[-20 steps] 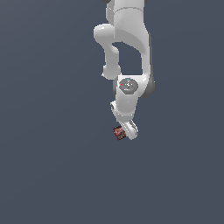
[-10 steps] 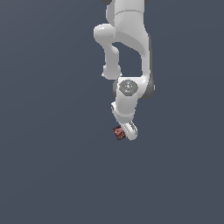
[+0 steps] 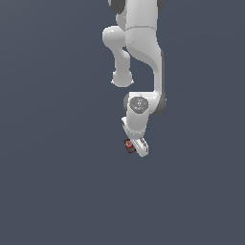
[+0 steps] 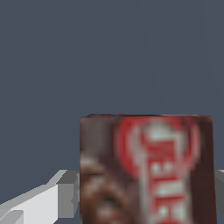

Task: Pick up the object and move it to a goal position.

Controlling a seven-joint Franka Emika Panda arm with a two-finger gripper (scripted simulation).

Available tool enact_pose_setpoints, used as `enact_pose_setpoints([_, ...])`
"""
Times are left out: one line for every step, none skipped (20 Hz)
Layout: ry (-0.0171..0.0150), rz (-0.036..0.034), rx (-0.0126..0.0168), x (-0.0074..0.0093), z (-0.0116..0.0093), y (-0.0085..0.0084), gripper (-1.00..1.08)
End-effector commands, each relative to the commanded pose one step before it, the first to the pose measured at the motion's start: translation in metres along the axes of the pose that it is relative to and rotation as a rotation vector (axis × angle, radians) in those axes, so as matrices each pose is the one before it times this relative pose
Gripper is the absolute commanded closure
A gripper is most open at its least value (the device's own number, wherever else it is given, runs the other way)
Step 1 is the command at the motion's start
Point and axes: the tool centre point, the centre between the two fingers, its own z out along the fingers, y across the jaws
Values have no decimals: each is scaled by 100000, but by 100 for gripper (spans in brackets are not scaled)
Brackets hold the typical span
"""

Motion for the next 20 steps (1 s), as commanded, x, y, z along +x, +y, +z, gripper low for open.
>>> enact_pose_setpoints([36, 16, 141, 22, 358, -93, -92])
enact_pose_setpoints([0, 0, 0, 3, 23, -7, -92])
enact_pose_setpoints([0, 0, 0, 0, 0, 0, 108])
enact_pose_setpoints([0, 0, 0, 0, 0, 0, 108])
enact_pose_setpoints([0, 0, 0, 0, 0, 0, 108])
enact_pose_setpoints([0, 0, 0, 0, 0, 0, 108])
enact_pose_setpoints([0, 0, 0, 0, 0, 0, 108])
enact_pose_setpoints([0, 0, 0, 0, 0, 0, 108])
enact_pose_setpoints([0, 0, 0, 0, 0, 0, 108])
enact_pose_setpoints([0, 0, 0, 0, 0, 0, 108])
enact_pose_setpoints([0, 0, 0, 0, 0, 0, 108])
enact_pose_setpoints([0, 0, 0, 0, 0, 0, 108])
enact_pose_setpoints([25, -46, 161, -17, -101, -65, 108])
enact_pose_setpoints([0, 0, 0, 10, -29, 2, 108])
enact_pose_setpoints([0, 0, 0, 30, -87, 7, 108])
enact_pose_setpoints([0, 0, 0, 51, -144, 12, 108])
enact_pose_setpoints([0, 0, 0, 71, -202, 17, 108])
enact_pose_setpoints([0, 0, 0, 92, -261, 21, 108])
enact_pose_setpoints([0, 0, 0, 113, -321, 26, 108])
enact_pose_setpoints([0, 0, 0, 135, -382, 31, 108])
